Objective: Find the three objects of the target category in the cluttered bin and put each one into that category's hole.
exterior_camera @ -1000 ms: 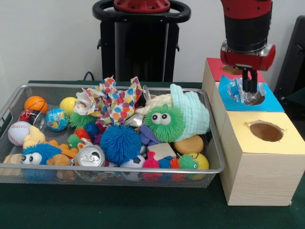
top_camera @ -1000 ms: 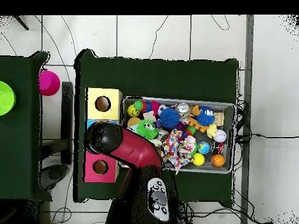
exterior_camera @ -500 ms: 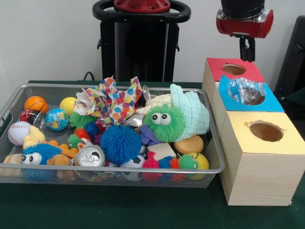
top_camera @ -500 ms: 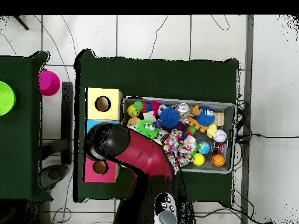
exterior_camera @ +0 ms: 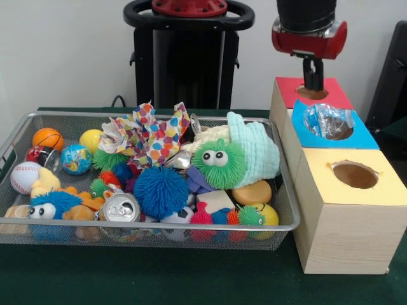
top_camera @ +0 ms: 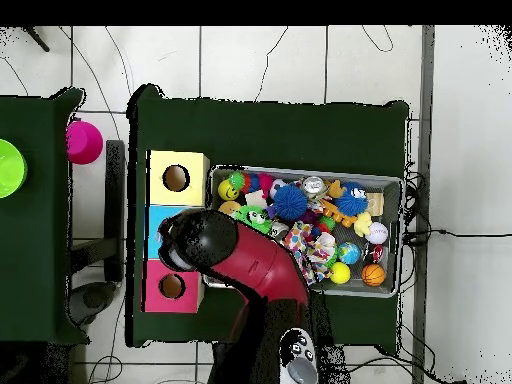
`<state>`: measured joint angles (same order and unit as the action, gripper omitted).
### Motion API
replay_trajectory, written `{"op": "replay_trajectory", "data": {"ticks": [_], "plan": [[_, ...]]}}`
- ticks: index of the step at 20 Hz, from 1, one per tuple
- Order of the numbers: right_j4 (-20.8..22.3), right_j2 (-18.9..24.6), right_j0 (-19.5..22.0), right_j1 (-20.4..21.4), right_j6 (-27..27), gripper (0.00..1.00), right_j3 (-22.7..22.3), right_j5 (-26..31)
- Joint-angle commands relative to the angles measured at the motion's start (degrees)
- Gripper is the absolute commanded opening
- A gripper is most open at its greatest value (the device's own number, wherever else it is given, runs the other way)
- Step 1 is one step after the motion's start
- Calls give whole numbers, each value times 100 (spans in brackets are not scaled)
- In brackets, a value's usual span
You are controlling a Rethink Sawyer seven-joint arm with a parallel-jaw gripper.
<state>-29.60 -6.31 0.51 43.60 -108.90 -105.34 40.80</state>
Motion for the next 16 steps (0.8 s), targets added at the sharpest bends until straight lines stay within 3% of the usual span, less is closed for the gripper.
{"op": "replay_trajectory", "data": {"ticks": [1, 9, 12, 13, 16], "plan": [[-220, 676, 244, -486, -622, 0, -605, -834], [-309, 950, 280, -284, -670, 0, -919, -820], [-292, 741, 98, 26, -998, 0, -997, -759], [-208, 607, 35, 148, -1094, 0, -958, -608], [290, 35, -126, 861, -1422, 0, -695, 733]]}}
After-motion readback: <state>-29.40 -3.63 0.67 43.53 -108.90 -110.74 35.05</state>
